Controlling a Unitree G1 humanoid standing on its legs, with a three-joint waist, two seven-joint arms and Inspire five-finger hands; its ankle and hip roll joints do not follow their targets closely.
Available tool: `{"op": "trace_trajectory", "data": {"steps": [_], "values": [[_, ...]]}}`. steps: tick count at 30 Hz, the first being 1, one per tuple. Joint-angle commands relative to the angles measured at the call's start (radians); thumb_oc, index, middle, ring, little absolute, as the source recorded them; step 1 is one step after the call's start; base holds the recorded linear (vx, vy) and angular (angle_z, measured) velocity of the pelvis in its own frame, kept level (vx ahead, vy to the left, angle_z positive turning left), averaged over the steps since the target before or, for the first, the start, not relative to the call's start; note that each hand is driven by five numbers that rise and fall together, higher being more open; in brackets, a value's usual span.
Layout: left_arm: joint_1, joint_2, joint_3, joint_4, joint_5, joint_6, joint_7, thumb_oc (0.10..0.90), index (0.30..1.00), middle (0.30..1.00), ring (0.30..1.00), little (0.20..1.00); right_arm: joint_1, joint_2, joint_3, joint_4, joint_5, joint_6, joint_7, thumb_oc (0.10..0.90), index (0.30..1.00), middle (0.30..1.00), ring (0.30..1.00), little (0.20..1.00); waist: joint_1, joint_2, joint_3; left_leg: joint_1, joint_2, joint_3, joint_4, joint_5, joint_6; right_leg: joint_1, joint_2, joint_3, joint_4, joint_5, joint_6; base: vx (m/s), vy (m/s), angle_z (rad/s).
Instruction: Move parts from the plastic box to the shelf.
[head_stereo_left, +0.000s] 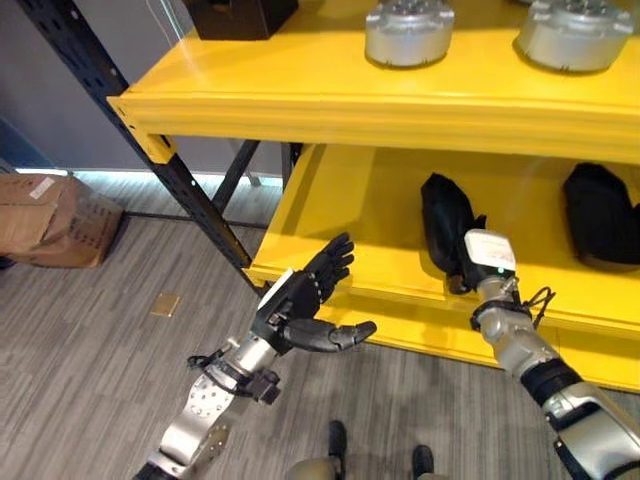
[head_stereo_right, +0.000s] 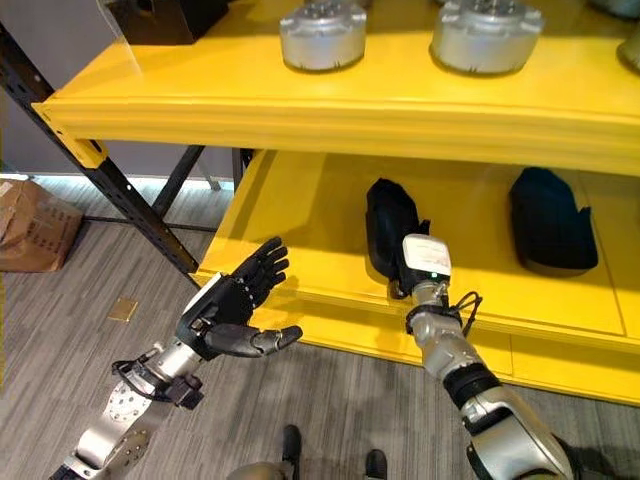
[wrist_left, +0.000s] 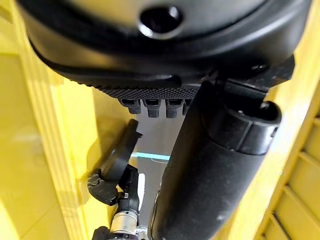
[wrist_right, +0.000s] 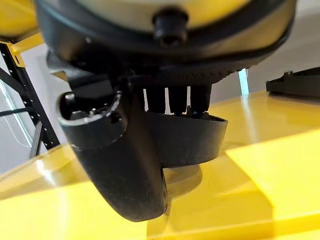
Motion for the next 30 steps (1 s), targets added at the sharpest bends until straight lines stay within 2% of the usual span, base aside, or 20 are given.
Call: {"op": "trace_trajectory", "data": {"steps": [1,6,10,17,23,24,30], "values": [[-0.107,-0.04,0.028,-0.096,0.002,-0.074,-0.015,0.9,1.0,1.0,1.0,1.0,-0.176,-0.049,0.011,-0.008,-0.001,-0.038,-0.037,0.4,0.3,0.3,0.3,0.3,0.033,-0.034,0.031,0.044,0.002,0.018,-0.005,-0.076,-0.012,-0.092,-0.013,-0.013,0.071,0.034,-0.026,0.0,0.0,0.0],[-0.115,-0.045,0.016,-0.101,-0.005,-0.064,-0.014,0.9,1.0,1.0,1.0,1.0,-0.203,-0.063,-0.003,0.011,0.007,-0.04,-0.06,0.4,0.3,0.3,0.3,0.3,0.033,-0.007,0.055,0.028,-0.004,0.017,-0.005,-0.068,-0.011,-0.117,-0.02,-0.015,0.089,0.028,-0.028,-0.03,0.032,-0.03],[-0.123,-0.052,0.001,-0.1,-0.004,-0.064,-0.002,0.9,1.0,1.0,1.0,1.0,-0.221,-0.066,-0.013,0.036,0.067,-0.043,-0.089,0.4,0.3,0.3,0.3,0.3,0.03,0.011,0.073,0.019,-0.009,0.016,-0.005,-0.063,-0.011,-0.133,-0.021,-0.014,0.104,0.024,-0.03,-0.01,0.006,-0.01],[-0.131,-0.052,-0.015,-0.11,-0.008,-0.056,0.005,0.9,1.0,1.0,1.0,1.0,-0.241,-0.073,-0.039,0.089,0.048,-0.017,-0.12,0.4,0.3,0.3,0.3,0.3,0.03,0.043,0.101,0.003,-0.018,0.016,-0.004,-0.055,-0.009,-0.155,-0.028,-0.018,0.122,0.019,-0.032,0.0,0.007,-0.01],[-0.13,-0.048,-0.021,-0.119,-0.006,-0.058,0.01,0.9,1.0,1.0,1.0,1.0,-0.262,-0.085,-0.043,0.091,0.017,-0.009,-0.18,0.4,0.3,0.3,0.3,0.3,0.027,0.053,0.114,-0.001,-0.019,0.022,-0.005,-0.052,-0.01,-0.165,-0.029,-0.012,0.126,0.02,-0.031,0.0,0.003,-0.02],[-0.132,-0.045,-0.025,-0.123,-0.009,-0.061,0.016,0.9,1.0,1.0,1.0,1.0,-0.27,-0.099,-0.048,0.079,-0.009,-0.021,-0.226,0.4,0.3,0.3,0.3,0.3,0.024,0.056,0.118,-0.004,-0.019,0.024,-0.005,-0.051,-0.011,-0.168,-0.028,-0.008,0.125,0.022,-0.03,0.0,0.0,0.0],[-0.131,-0.039,-0.027,-0.142,-0.012,-0.053,0.024,0.9,1.0,1.0,1.0,1.0,-0.267,-0.138,-0.066,0.01,-0.063,-0.048,-0.294,0.4,0.3,0.3,0.3,0.3,0.016,0.054,0.121,0.0,-0.018,0.027,-0.004,-0.052,-0.012,-0.167,-0.027,-0.001,0.128,0.02,-0.028,0.0,0.0,0.0]]}}
